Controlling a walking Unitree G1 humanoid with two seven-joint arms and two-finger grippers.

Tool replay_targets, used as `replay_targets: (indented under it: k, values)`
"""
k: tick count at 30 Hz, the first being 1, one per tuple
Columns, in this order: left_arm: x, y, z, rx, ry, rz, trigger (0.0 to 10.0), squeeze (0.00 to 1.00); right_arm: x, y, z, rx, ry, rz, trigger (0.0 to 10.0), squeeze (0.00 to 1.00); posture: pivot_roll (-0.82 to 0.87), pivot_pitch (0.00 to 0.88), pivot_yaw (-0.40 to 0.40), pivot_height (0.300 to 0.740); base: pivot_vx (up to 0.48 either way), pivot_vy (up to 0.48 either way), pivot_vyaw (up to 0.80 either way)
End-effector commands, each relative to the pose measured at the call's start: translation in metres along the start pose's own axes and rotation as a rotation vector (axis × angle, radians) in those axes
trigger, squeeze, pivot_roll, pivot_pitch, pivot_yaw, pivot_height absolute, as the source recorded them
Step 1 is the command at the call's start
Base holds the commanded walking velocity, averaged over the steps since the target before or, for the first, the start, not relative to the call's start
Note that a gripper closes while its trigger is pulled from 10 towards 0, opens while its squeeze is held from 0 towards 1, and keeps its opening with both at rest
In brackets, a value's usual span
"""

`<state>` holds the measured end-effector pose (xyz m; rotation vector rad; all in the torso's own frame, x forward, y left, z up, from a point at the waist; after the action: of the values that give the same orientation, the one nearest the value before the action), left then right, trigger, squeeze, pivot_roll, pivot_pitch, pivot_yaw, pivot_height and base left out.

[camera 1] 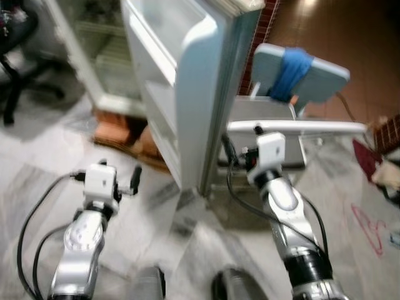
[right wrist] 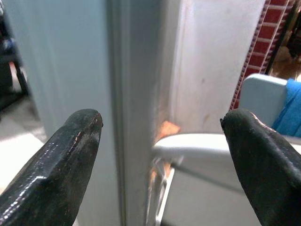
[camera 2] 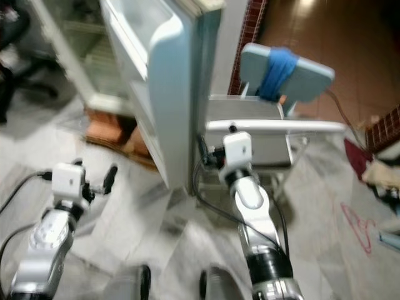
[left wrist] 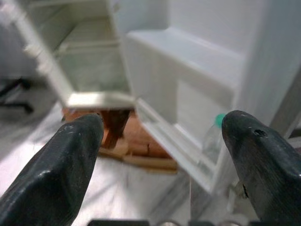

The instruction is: Restocking fridge

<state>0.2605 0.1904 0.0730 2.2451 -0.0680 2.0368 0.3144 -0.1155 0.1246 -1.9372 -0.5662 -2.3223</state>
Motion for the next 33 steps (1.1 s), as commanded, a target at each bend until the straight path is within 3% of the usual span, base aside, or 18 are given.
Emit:
replay_targets:
  k: [1, 9, 16, 20, 27, 33]
  values:
    - [-0.003, 0.002, -0.002, -0.011, -0.013, -0.008, 10.0, 0.0, 0.005, 0.004, 0.003, 0.008, 0.012, 0.022, 10.0, 0.0, 0.05, 0.149, -0.023, 0.74, 0.0, 0.0, 0.0]
    - [-0.004, 0.002, -0.001, -0.013, -0.019, -0.01, 10.0, 0.0, 0.039, -0.007, 0.043, 0.048, 0.089, 0.086, 10.0, 0.0, 0.06, 0.146, -0.024, 0.74, 0.0, 0.0, 0.0]
    - [-0.006, 0.0, -0.003, 0.0, -0.027, -0.016, 10.0, 0.0, 0.058, -0.025, 0.062, 0.122, 0.122, 0.162, 10.0, 0.0, 0.07, 0.142, -0.032, 0.74, 0.0, 0.0, 0.0]
    - [-0.008, -0.005, -0.005, 0.022, -0.039, -0.004, 10.0, 0.0, 0.063, -0.035, 0.082, 0.075, 0.066, 0.121, 10.0, 0.0, 0.1, 0.134, -0.042, 0.74, 0.0, 0.0, 0.0]
    - [-0.012, -0.011, -0.012, 0.045, -0.054, 0.0, 10.0, 0.0, 0.067, -0.043, 0.095, 0.058, 0.02, 0.121, 10.0, 0.0, 0.12, 0.132, -0.05, 0.74, 0.0, 0.0, 0.0]
    - [-0.013, -0.012, -0.015, 0.055, -0.059, 0.0, 10.0, 0.0, 0.049, -0.033, 0.095, -0.021, -0.056, 0.092, 10.0, 0.0, 0.13, 0.127, -0.054, 0.74, 0.0, 0.0, 0.0]
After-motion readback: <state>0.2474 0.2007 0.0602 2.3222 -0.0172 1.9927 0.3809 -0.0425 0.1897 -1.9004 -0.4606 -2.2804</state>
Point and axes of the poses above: a point about 5 cm out from each wrist's last joint towards the gripper, its own z axis pointing out of the wrist towards the gripper, its own x axis along the axis of the wrist's last joint, y = z × x, the point moved 1 cm from there along z, pointing out of the wrist towards the gripper, and after that the axes turned 10 degrees about -z, right-handed, at the moved point
